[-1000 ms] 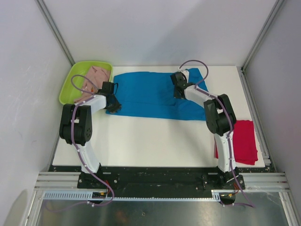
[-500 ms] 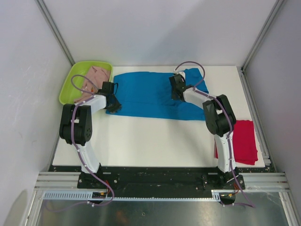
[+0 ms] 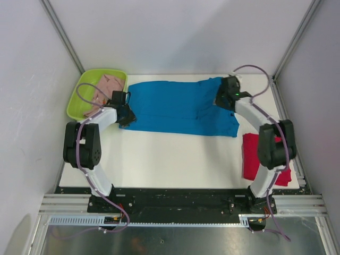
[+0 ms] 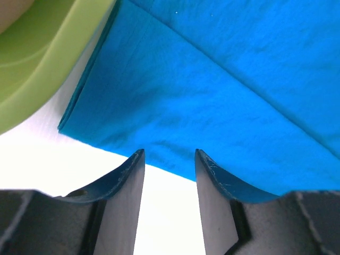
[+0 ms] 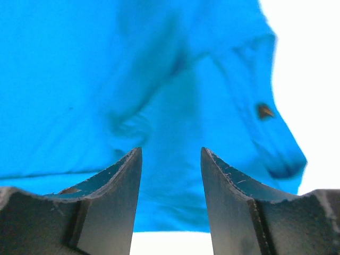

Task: Fold and stack the t-shirts
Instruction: Fold the flattened tshirt in 1/3 of the way

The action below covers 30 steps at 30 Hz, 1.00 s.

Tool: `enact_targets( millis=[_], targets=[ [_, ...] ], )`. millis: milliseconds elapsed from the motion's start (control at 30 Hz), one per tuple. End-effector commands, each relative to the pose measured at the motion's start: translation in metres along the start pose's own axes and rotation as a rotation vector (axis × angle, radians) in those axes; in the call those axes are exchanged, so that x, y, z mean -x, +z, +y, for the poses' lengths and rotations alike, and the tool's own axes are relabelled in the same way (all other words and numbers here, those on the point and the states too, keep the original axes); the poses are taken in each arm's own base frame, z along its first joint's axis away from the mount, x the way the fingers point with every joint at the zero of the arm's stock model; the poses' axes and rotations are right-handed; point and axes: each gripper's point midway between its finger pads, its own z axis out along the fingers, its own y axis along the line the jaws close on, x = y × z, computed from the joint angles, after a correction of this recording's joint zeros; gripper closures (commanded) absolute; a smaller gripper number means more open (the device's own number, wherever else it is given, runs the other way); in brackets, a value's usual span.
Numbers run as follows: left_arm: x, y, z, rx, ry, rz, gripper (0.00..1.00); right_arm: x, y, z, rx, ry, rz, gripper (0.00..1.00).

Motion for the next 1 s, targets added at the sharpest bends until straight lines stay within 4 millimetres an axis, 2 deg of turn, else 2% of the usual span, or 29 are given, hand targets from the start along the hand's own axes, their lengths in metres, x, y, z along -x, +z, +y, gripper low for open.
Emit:
enact_targets(
  millis=[0,167,300,500,833,967],
  targets=[
    [0.012,-0.029,-0.010,-0.068,0.015,-0.043,0.52,-0.022,-0.035,-0.058,-0.067,0.187,0.094,0.49],
    [0.008,-0.037,-0.015,-0.102,0.008,-0.035,0.52,-0.051,-0.063,-0.104,-0.081,0.289,0.130,0.54],
    [0.006,-0.041,-0.018,-0.118,0.007,-0.034,0.52,-0.070,-0.069,-0.122,-0.075,0.339,0.164,0.56],
    [0.006,-0.046,-0.018,-0.124,0.006,-0.041,0.52,-0.095,-0.062,-0.133,-0.038,0.420,0.230,0.57],
    [0.001,-0.046,-0.012,-0.111,0.011,-0.038,0.52,-0.104,-0.041,-0.133,-0.027,0.449,0.239,0.57],
    [-0.001,-0.045,-0.009,-0.104,0.012,-0.036,0.52,-0.116,-0.034,-0.135,-0.050,0.444,0.270,0.57]
  ],
)
